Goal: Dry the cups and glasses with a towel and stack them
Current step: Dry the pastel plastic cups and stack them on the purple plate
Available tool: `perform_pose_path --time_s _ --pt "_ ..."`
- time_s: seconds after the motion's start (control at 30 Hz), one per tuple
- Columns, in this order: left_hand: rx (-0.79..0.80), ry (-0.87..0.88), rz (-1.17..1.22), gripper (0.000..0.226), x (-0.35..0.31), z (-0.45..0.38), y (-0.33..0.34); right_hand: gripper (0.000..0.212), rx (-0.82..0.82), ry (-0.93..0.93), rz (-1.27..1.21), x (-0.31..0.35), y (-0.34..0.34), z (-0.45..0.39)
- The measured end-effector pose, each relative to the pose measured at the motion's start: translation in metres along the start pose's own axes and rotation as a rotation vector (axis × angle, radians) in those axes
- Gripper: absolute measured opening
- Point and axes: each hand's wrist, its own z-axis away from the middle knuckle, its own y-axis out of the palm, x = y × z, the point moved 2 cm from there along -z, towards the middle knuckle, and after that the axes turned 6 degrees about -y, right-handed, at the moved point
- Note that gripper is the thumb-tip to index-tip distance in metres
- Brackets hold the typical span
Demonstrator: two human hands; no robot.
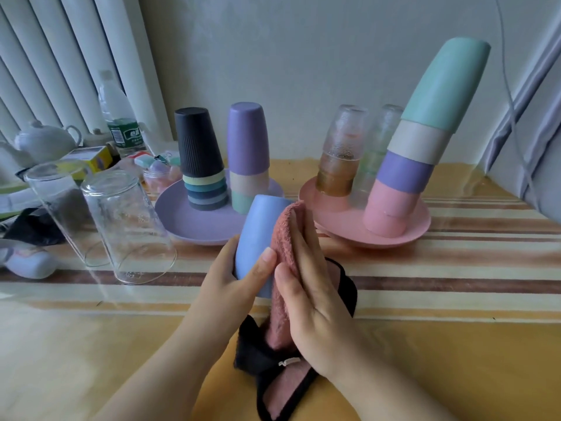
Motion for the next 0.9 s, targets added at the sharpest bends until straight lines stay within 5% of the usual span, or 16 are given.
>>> perform_pose_path --time_s 0.2,0.37,0.53,0.73,0.9 --pt "0.015 0.052 -0.078 0.047 -0.003 0.004 0.009 0.047 -0.121 0.042 -0.034 -0.002 -0.007 -0.003" --pt "0.145 0.017 0.018 0.054 0.005 0.007 0.014 0.022 -0.239 0.326 -0.287 -0.006 -0.031 -0.006" --pt "0.131 -0.046 0.231 0.054 0.004 0.007 0.012 0.074 -0.182 0.467 -0.509 -0.017 -0.018 -0.002" --pt "0.017 -0.056 0.385 0.058 0.001 0.001 0.001 0.074 -0.069 0.585 -0.347 -0.010 -0.005 0.006" --pt "-0.041 0.012 0.133 0.038 0.000 -0.005 -0.008 0.034 -0.179 0.555 -0.338 -0.011 -0.009 0.003"
